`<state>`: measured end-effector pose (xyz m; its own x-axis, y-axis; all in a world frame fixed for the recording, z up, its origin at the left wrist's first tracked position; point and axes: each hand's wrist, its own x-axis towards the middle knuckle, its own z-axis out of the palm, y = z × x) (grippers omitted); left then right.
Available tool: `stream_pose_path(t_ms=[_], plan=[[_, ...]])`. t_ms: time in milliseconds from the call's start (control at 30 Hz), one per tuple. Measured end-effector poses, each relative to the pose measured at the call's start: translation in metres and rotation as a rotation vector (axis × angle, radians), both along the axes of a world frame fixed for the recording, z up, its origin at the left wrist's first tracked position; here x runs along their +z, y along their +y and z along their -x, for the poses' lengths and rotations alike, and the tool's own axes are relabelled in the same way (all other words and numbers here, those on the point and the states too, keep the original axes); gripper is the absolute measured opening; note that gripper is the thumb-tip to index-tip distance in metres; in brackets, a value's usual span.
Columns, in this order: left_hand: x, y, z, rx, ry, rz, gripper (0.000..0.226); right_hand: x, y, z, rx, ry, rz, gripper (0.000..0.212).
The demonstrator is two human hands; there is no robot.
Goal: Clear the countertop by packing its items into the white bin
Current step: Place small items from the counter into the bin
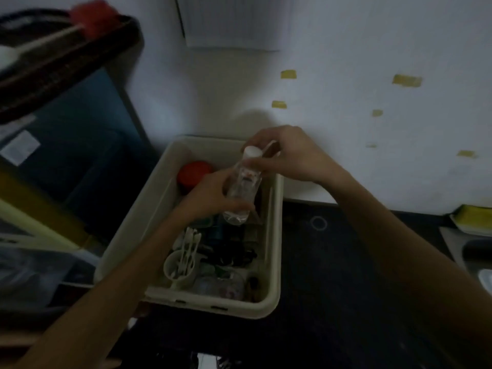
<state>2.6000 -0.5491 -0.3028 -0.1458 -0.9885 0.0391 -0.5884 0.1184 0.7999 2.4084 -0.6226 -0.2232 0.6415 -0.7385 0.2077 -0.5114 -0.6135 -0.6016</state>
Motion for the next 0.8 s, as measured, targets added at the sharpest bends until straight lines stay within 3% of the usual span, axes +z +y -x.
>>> stream_pose_path(t_ms=[67,233,400,800], plan=[[-0.021,0.008,-0.01,-0.006,-0.018,-0.022,0.065,-0.019,0.005,-0.017,0.031,0.132,0.019,0.035],[-0.064,0.014,-0.019,0.008,-0.102,-0.101,0.07,-0.062,0.013,-0.04,0.118,0.249,0.01,0.036],[-0.086,0.011,-0.012,-0.029,-0.181,-0.174,0.054,-0.09,0.02,-0.045,0.114,0.384,-0.054,0.031],[-0.117,0.008,0.006,-0.165,-0.262,-0.306,0.037,-0.128,0.029,-0.034,0.03,0.582,-0.248,0.024]])
